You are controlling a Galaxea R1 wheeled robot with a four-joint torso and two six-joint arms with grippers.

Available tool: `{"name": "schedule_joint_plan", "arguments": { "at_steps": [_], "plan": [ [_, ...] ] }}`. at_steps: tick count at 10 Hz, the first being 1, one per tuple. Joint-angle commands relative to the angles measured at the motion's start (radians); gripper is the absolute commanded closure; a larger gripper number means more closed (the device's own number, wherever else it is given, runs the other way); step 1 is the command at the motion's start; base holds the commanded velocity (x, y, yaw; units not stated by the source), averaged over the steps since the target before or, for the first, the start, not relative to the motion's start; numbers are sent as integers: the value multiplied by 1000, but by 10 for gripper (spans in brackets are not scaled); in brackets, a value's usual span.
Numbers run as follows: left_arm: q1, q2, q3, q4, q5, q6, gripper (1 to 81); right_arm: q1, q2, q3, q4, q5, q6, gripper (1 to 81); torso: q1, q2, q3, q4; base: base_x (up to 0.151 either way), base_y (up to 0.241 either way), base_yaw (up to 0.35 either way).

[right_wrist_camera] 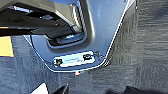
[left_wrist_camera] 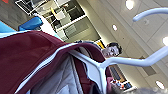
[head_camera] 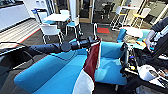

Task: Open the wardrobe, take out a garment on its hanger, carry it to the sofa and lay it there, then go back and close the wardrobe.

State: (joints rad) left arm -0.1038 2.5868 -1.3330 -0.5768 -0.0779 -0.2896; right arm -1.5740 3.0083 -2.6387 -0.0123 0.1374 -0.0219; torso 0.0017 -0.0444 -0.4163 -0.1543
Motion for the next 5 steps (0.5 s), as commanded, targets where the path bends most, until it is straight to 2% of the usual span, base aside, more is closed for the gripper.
{"name": "schedule_joint_plan", "arguments": {
  "at_steps": [1,3,4,5],
  "plan": [
    [-233,68,-58,17,-37,-25,811,-7,-1,5,-9,-76,-1,10,0,0,-90,0,0,0,0],
    [-250,113,-101,17,-39,-39,811,-7,-1,5,-6,-76,-1,10,1,0,-138,0,0,0,0],
    [-248,131,-147,14,-36,-39,811,-4,-1,7,-6,-76,-1,10,1,0,-86,0,0,0,0],
    [-250,142,-187,12,-30,-39,811,-4,0,5,-6,-76,-1,10,2,1,-104,0,0,0,0]
  ]
}}
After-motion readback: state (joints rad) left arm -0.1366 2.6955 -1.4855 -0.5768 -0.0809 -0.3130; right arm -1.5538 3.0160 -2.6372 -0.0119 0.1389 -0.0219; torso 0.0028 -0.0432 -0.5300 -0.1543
